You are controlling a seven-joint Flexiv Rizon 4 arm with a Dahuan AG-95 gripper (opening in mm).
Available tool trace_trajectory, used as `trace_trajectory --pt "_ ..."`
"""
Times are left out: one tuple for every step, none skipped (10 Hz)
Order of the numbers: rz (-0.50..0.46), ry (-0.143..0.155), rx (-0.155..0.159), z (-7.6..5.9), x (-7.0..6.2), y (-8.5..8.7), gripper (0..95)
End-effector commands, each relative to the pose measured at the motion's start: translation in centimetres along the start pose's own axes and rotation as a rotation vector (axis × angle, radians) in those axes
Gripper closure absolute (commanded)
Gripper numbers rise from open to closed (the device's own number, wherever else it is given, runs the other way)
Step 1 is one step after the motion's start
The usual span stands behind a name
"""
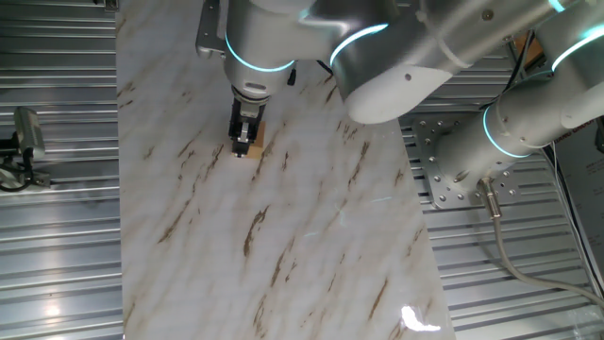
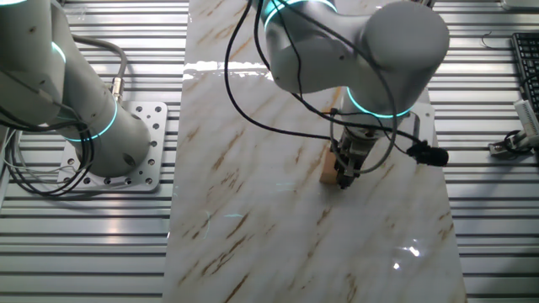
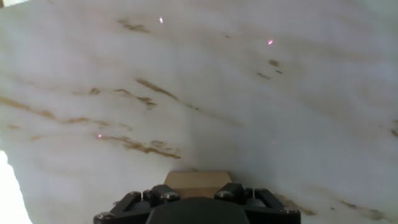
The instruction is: Hold a small block with the gripper and sweep it from left to right on the table
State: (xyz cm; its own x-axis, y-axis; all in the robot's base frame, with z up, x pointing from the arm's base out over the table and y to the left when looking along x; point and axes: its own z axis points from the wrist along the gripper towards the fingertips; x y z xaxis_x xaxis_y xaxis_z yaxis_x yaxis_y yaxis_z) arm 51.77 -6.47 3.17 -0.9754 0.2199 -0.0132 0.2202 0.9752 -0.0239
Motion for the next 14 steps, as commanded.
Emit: trace_trajectory --pt "0.036 0.014 -0.092 1.7 0.2 0.4 95.0" --pt "0.037 0.002 -0.107 1.7 0.2 0.5 95.0" --pt "0.033 0.002 -0.087 1.7 0.3 0.6 95.0" --pt "0.036 0.0 -0.084 1.7 0.3 0.8 95.0" --pt "0.037 0.008 -0.11 1.7 0.4 0.9 95.0" --pt "0.036 0.006 -0.074 1.8 0.5 1.2 95.0" --pt "0.021 0.0 -0.026 1.8 0.6 1.3 95.0" --pt "0.034 -0.001 -0.057 1.8 0.6 1.4 95.0" --pt "0.037 0.009 -0.105 1.8 0.7 1.5 95.0" --pt "0.036 0.026 -0.1 1.9 0.8 1.7 95.0" --pt "0.033 0.023 -0.045 1.9 1.0 2.0 95.0" --pt "0.036 -0.001 -0.056 2.0 1.1 2.1 95.0" --pt "0.036 0.001 -0.078 2.0 1.1 2.2 95.0" --pt "0.036 0.02 -0.099 2.0 1.1 2.2 95.0"
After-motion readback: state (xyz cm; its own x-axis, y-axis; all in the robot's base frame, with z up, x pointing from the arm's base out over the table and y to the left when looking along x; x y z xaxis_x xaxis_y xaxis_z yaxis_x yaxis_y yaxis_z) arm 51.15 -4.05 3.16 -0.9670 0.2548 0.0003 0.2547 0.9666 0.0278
